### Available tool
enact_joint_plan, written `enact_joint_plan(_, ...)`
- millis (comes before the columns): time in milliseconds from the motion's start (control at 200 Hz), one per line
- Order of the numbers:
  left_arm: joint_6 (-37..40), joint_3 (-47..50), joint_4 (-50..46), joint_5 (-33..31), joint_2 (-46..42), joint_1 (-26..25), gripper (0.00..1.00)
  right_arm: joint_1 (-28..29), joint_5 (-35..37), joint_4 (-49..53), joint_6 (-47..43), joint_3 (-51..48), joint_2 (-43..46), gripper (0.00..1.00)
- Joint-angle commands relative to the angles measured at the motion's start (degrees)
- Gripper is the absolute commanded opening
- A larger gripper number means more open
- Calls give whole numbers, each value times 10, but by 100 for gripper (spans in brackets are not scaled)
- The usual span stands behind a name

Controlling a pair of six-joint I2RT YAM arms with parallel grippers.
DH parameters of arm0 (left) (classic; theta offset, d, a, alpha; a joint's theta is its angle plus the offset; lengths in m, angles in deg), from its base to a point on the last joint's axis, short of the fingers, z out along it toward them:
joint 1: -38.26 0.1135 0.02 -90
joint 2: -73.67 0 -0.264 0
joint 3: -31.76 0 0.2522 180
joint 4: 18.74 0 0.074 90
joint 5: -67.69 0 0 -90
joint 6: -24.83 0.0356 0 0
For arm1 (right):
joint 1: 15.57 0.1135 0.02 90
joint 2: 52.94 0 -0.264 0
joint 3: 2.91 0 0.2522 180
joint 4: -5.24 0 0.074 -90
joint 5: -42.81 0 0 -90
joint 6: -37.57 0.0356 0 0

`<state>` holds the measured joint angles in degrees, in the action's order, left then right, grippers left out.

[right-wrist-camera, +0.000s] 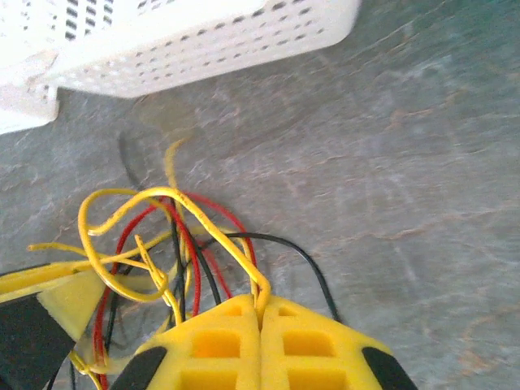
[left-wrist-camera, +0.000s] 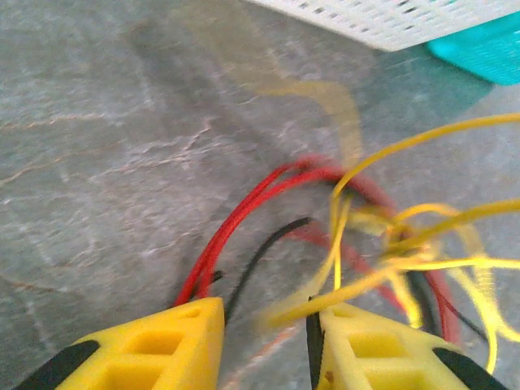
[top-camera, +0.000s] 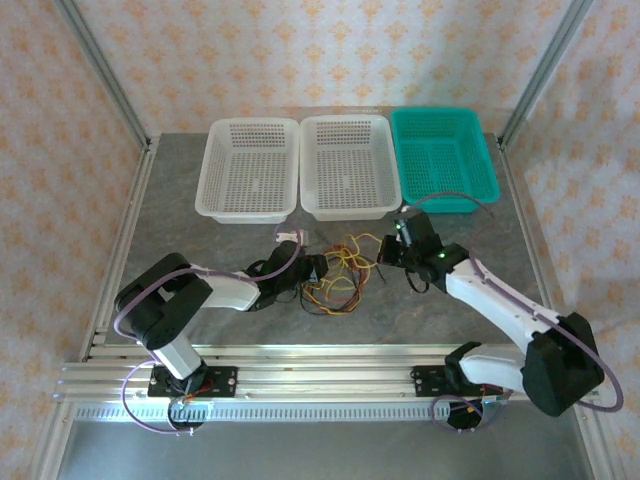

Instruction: Untangle the cables

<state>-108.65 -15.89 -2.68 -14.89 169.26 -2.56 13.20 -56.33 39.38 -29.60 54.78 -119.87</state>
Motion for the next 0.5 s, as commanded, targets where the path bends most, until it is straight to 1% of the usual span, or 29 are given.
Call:
enact_joint_plan(0,1,9,-39,-30,22,4,35,-5,76,37,4,35,34,0)
enact_joint_plan(90,2,11,-38,-29,27,4,35,-6,85,41,7,45,43,0)
enact_joint_plan(280,6,8,-40,-30,29,4,35,-6,81,43,0,60,46,0)
enact_joint_plan(496,3,14,-38,-36,34,4,34,-7,130,65,-17,90,65,0)
